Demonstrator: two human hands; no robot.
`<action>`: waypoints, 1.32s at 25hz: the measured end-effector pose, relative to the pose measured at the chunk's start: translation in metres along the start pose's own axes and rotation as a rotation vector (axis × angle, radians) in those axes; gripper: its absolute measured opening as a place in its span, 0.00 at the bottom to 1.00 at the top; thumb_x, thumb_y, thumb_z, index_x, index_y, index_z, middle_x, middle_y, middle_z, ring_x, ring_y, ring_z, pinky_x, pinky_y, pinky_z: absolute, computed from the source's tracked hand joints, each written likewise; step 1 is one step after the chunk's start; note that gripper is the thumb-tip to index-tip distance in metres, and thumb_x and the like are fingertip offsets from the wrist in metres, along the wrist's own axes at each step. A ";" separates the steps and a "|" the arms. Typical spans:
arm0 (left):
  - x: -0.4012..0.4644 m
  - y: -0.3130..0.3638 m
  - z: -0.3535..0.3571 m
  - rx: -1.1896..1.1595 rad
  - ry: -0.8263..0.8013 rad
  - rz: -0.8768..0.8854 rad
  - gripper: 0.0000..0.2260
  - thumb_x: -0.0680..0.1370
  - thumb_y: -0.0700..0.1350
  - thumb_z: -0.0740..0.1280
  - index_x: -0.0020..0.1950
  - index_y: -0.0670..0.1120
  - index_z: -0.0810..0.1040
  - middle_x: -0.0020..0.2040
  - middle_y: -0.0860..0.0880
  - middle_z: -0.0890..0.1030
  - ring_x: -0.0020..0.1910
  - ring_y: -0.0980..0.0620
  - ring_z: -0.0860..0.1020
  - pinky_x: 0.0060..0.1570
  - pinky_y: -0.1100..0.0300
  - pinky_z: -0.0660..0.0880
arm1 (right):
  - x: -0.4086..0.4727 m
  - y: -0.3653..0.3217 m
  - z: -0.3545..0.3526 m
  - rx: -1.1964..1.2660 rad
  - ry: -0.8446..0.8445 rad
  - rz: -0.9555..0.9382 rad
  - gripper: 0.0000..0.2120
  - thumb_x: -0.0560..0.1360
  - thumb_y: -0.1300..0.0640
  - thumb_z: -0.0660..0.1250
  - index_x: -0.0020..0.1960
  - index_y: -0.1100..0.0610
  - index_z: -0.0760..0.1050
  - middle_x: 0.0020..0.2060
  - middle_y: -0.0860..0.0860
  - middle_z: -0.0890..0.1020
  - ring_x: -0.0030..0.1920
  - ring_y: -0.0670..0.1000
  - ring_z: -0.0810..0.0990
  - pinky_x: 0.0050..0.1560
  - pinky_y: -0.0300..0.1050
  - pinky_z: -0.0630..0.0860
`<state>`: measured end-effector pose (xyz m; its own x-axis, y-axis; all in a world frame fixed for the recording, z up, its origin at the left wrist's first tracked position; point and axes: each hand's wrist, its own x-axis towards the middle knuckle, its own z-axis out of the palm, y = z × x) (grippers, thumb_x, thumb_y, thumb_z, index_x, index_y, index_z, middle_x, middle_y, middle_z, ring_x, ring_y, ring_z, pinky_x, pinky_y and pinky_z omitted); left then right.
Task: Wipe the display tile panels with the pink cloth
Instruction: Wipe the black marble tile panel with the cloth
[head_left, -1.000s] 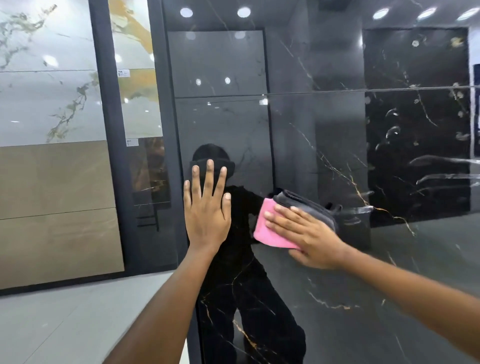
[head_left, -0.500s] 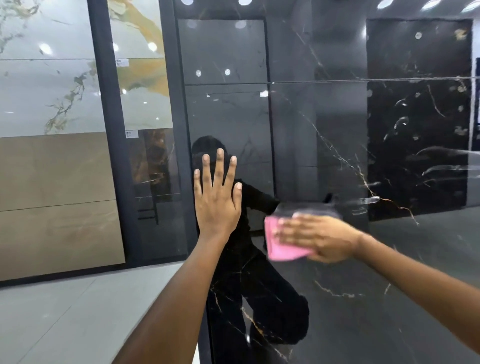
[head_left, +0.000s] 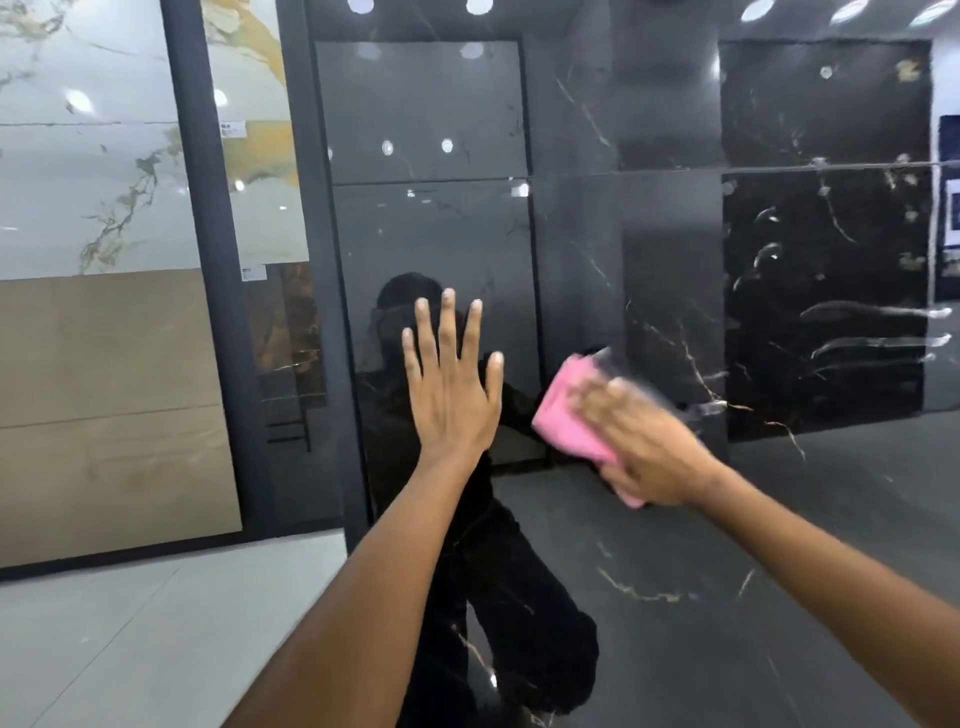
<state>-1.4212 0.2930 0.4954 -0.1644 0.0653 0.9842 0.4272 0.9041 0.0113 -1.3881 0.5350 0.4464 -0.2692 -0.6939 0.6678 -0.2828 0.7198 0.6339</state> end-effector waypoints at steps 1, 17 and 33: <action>-0.003 0.000 0.007 0.055 -0.008 0.026 0.27 0.83 0.54 0.51 0.80 0.48 0.54 0.80 0.44 0.53 0.79 0.40 0.49 0.76 0.45 0.44 | 0.001 0.028 -0.003 0.070 0.095 0.273 0.36 0.72 0.52 0.57 0.77 0.63 0.54 0.73 0.65 0.62 0.75 0.60 0.56 0.74 0.57 0.53; -0.002 -0.003 0.016 0.112 0.003 0.011 0.26 0.84 0.55 0.47 0.81 0.49 0.51 0.81 0.45 0.49 0.79 0.41 0.45 0.76 0.44 0.43 | 0.027 0.084 -0.016 -0.021 0.067 -0.125 0.31 0.70 0.53 0.62 0.72 0.58 0.67 0.71 0.56 0.69 0.72 0.56 0.66 0.76 0.53 0.56; -0.004 -0.001 0.013 0.125 -0.020 -0.001 0.26 0.84 0.54 0.48 0.81 0.49 0.49 0.81 0.44 0.50 0.79 0.40 0.47 0.76 0.45 0.42 | 0.037 0.076 -0.024 0.005 0.250 0.262 0.36 0.68 0.54 0.63 0.75 0.58 0.63 0.74 0.57 0.66 0.77 0.55 0.57 0.75 0.55 0.53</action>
<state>-1.4328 0.2971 0.4889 -0.1828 0.0713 0.9806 0.3127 0.9498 -0.0108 -1.3970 0.5643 0.5286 -0.0999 -0.4596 0.8825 -0.2385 0.8721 0.4272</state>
